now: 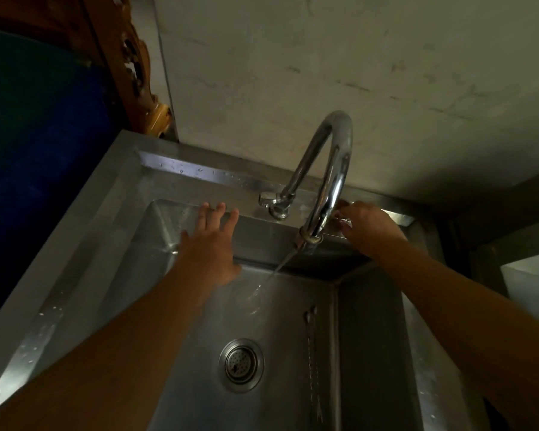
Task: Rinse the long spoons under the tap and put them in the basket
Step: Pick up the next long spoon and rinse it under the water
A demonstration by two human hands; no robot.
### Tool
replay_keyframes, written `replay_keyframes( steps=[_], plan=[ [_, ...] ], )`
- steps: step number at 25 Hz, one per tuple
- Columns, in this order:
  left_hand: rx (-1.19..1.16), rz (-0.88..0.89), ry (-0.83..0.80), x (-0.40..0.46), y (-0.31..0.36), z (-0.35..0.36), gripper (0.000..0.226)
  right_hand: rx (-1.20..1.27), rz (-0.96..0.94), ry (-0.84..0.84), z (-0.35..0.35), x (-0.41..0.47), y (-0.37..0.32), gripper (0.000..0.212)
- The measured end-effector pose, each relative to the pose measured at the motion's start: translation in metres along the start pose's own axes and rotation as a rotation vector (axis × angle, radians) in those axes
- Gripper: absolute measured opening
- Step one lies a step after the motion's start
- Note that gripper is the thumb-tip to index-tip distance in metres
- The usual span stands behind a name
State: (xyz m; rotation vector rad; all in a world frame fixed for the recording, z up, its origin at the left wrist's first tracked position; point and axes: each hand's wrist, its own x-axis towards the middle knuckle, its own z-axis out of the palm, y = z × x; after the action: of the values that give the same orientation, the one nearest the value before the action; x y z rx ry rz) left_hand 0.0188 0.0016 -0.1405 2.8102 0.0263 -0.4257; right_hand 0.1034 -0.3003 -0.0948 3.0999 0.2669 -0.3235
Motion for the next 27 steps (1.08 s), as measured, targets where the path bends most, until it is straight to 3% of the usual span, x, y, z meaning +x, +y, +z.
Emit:
replay_keyframes(
  steps=[6, 13, 16, 19, 22, 25, 27],
  plan=[
    [-0.007, -0.015, -0.036, -0.001, 0.003, -0.005, 0.116, -0.172, -0.07, -0.039, 0.001, 0.011, -0.001, 0.03],
    [-0.079, -0.014, -0.062, -0.001, 0.001, -0.008, 0.117, 0.033, -0.124, 0.235, -0.016, -0.039, -0.028, 0.018],
    [-0.107, -0.011, -0.095, -0.001, 0.0, -0.013, 0.113, 0.259, -0.085, 0.298, -0.024, -0.076, -0.04, 0.011],
    [-0.222, -0.031, -0.041, -0.004, 0.003, -0.016, 0.099, 0.609, 0.068, 0.208, -0.025, -0.113, -0.055, 0.006],
    [-0.535, -0.093, 0.03, -0.023, 0.02, -0.009, 0.071, 0.908, 0.177, 0.096, -0.017, -0.138, -0.073, 0.011],
    [-0.936, -0.122, 0.045, -0.062, 0.045, 0.005, 0.019, 1.322, 0.216, -0.041, -0.009, -0.155, -0.095, 0.009],
    [-1.21, -0.159, 0.032, -0.088, 0.057, 0.006, 0.013, 1.518, 0.233, -0.108, -0.005, -0.163, -0.11, 0.01]
  ],
)
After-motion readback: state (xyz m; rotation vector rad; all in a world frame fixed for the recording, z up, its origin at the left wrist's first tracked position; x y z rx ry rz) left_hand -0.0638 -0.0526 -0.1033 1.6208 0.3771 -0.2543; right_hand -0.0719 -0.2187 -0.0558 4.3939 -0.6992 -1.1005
